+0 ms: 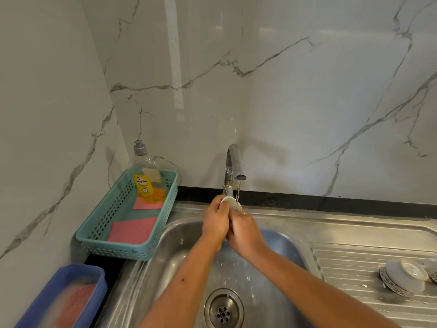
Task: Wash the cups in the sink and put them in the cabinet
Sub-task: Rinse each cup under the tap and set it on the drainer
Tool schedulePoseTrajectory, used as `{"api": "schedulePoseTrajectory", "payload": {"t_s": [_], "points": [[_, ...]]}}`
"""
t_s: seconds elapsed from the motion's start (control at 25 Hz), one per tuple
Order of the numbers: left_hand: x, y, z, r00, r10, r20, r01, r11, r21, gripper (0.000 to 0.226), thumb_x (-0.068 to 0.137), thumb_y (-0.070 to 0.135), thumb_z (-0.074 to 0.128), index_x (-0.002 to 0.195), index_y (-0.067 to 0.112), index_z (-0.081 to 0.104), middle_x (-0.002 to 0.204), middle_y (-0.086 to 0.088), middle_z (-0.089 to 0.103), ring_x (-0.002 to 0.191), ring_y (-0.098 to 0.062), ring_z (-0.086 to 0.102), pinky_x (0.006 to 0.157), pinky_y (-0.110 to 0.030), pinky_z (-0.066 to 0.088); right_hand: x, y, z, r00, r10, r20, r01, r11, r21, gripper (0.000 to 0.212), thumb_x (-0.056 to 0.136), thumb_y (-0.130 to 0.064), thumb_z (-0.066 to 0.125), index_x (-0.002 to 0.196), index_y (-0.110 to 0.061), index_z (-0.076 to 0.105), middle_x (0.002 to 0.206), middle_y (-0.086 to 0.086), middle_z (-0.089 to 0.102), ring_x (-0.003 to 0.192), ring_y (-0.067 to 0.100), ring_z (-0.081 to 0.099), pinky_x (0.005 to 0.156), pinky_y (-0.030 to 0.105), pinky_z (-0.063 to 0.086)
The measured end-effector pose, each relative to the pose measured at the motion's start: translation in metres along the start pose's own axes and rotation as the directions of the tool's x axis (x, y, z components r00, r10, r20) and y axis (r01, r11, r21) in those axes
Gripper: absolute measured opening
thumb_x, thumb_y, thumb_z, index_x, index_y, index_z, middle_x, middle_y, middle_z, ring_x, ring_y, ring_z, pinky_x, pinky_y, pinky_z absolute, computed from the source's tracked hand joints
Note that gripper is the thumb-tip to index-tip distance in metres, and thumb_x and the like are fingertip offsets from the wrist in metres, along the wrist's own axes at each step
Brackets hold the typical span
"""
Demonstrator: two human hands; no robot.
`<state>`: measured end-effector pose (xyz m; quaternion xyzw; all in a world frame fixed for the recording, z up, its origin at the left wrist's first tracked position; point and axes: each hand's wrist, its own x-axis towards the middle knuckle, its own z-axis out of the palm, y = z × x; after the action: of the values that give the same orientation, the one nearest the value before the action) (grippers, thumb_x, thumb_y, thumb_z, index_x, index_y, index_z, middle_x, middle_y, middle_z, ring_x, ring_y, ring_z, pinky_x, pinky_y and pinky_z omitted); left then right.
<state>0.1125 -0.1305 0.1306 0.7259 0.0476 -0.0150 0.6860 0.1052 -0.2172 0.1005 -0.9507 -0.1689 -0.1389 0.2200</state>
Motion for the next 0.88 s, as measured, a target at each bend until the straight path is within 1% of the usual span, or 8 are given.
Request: {"api": "schedulePoseTrajectory", "payload": {"t_s": [0.08, 0.16, 0.24, 0.32, 0.44, 0.56, 0.68, 0.88], "points": [[0.008, 0.005, -0.016, 0.995, -0.032, 0.094, 0.023, 0.995, 0.096, 0.028, 0.093, 0.011, 0.041, 0.085, 0.028, 0.062, 0.087, 0.002, 0.065, 0.09, -0.02, 0.061, 0.077, -0.034, 0.051, -0.002, 0.014, -0.005, 0.963, -0.266, 0.042, 0.269, 0.959, -0.089, 0.021, 0.087, -0.021, 0.057, 0.105, -0.013, 0.064, 0.106, 0.004, 0.069, 0.1, 0.02, 0.063, 0.084, 0.033, 0.049], [0.012, 0.009, -0.028, 0.952, -0.16, 0.262, 0.103, 0.971, 0.217, 0.029, 0.094, 0.009, 0.039, 0.095, 0.026, 0.063, 0.089, 0.002, 0.063, 0.086, -0.019, 0.062, 0.066, -0.03, 0.054, 0.003, 0.033, -0.019, 0.84, -0.495, 0.221, 0.539, 0.804, -0.249, 0.03, 0.09, -0.04, 0.048, 0.11, -0.021, 0.061, 0.114, -0.003, 0.066, 0.109, 0.017, 0.057, 0.09, 0.034, 0.046], [0.012, 0.008, -0.029, 0.918, -0.234, 0.318, 0.142, 0.947, 0.288, 0.03, 0.094, 0.009, 0.037, 0.106, 0.025, 0.059, 0.097, 0.0, 0.061, 0.087, -0.018, 0.061, 0.063, -0.028, 0.055, 0.008, 0.041, -0.023, 0.796, -0.521, 0.309, 0.602, 0.736, -0.31, 0.034, 0.09, -0.043, 0.043, 0.104, -0.021, 0.064, 0.105, -0.003, 0.069, 0.102, 0.018, 0.06, 0.086, 0.034, 0.048], [0.013, -0.001, -0.027, 0.933, -0.225, 0.281, 0.165, 0.961, 0.221, 0.026, 0.096, 0.015, 0.041, 0.114, 0.026, 0.055, 0.107, -0.003, 0.057, 0.092, -0.02, 0.058, 0.069, -0.031, 0.055, 0.009, 0.03, -0.019, 0.859, -0.41, 0.305, 0.494, 0.819, -0.291, 0.034, 0.087, -0.031, 0.04, 0.097, -0.012, 0.066, 0.093, 0.006, 0.07, 0.09, 0.025, 0.065, 0.077, 0.035, 0.051], [0.011, -0.018, -0.027, 0.938, -0.267, 0.222, 0.281, 0.959, -0.033, 0.023, 0.096, 0.027, 0.048, 0.117, 0.029, 0.054, 0.117, -0.005, 0.056, 0.101, -0.022, 0.058, 0.081, -0.038, 0.057, 0.007, 0.018, -0.006, 0.942, -0.177, 0.284, 0.261, 0.919, -0.294, 0.029, 0.091, -0.016, 0.041, 0.109, -0.006, 0.061, 0.103, 0.015, 0.067, 0.093, 0.032, 0.063, 0.078, 0.036, 0.048], [0.009, -0.03, -0.032, 0.918, -0.391, 0.072, 0.396, 0.882, -0.255, 0.022, 0.095, 0.034, 0.05, 0.115, 0.028, 0.057, 0.115, -0.006, 0.06, 0.104, -0.025, 0.06, 0.083, -0.042, 0.055, 0.0, 0.012, -0.002, 0.953, -0.101, 0.284, 0.174, 0.955, -0.242, 0.029, 0.09, -0.011, 0.047, 0.116, -0.008, 0.058, 0.11, 0.014, 0.065, 0.096, 0.032, 0.062, 0.082, 0.038, 0.051], [0.007, -0.043, -0.036, 0.883, -0.469, -0.036, 0.433, 0.841, -0.324, 0.027, 0.096, 0.031, 0.05, 0.122, 0.024, 0.058, 0.119, 0.001, 0.057, 0.107, -0.021, 0.055, 0.084, -0.042, 0.05, -0.005, 0.015, 0.003, 0.964, -0.018, 0.265, 0.095, 0.955, -0.281, 0.029, 0.091, -0.014, 0.048, 0.118, -0.008, 0.056, 0.11, 0.013, 0.065, 0.095, 0.031, 0.063, 0.08, 0.038, 0.053], [0.004, -0.054, -0.037, 0.852, -0.523, 0.002, 0.48, 0.781, -0.4, 0.024, 0.097, 0.028, 0.05, 0.112, 0.017, 0.065, 0.118, -0.001, 0.063, 0.109, -0.023, 0.057, 0.084, -0.04, 0.048, -0.014, 0.015, 0.006, 0.962, 0.048, 0.268, 0.018, 0.97, -0.241, 0.029, 0.098, -0.026, 0.043, 0.118, -0.009, 0.056, 0.113, 0.013, 0.063, 0.099, 0.028, 0.061, 0.08, 0.035, 0.049]]}}
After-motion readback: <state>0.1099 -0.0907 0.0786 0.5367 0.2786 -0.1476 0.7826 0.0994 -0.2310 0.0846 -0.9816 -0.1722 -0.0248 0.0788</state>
